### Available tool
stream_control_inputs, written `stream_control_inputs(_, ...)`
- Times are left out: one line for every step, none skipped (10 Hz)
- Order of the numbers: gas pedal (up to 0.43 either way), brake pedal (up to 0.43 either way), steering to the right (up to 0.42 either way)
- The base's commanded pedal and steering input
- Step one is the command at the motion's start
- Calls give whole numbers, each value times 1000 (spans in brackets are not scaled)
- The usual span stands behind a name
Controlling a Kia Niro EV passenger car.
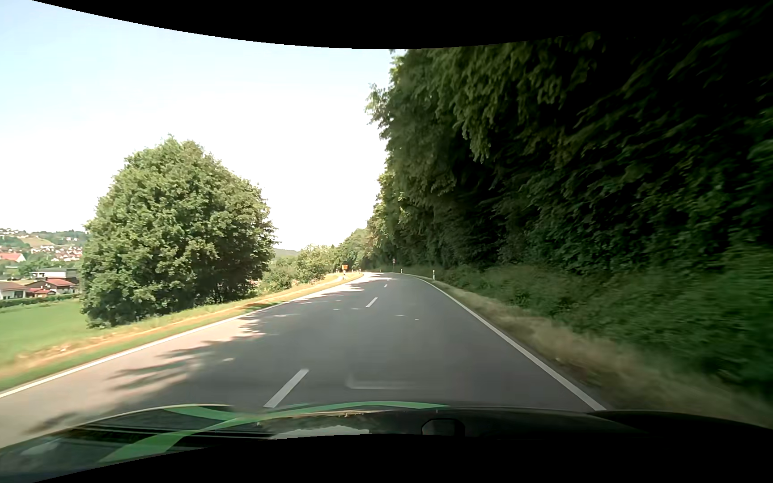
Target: Follow the waypoints while adhering to traffic rules and regulations
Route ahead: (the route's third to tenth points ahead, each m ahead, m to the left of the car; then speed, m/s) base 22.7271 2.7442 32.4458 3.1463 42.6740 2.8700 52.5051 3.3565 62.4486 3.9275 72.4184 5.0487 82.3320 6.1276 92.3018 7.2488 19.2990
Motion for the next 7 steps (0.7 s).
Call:
stream_control_inputs(177, 0, -5)
stream_control_inputs(197, 0, -3)
stream_control_inputs(209, 0, -3)
stream_control_inputs(209, 0, -3)
stream_control_inputs(189, 0, -3)
stream_control_inputs(150, 0, -3)
stream_control_inputs(118, 0, -5)
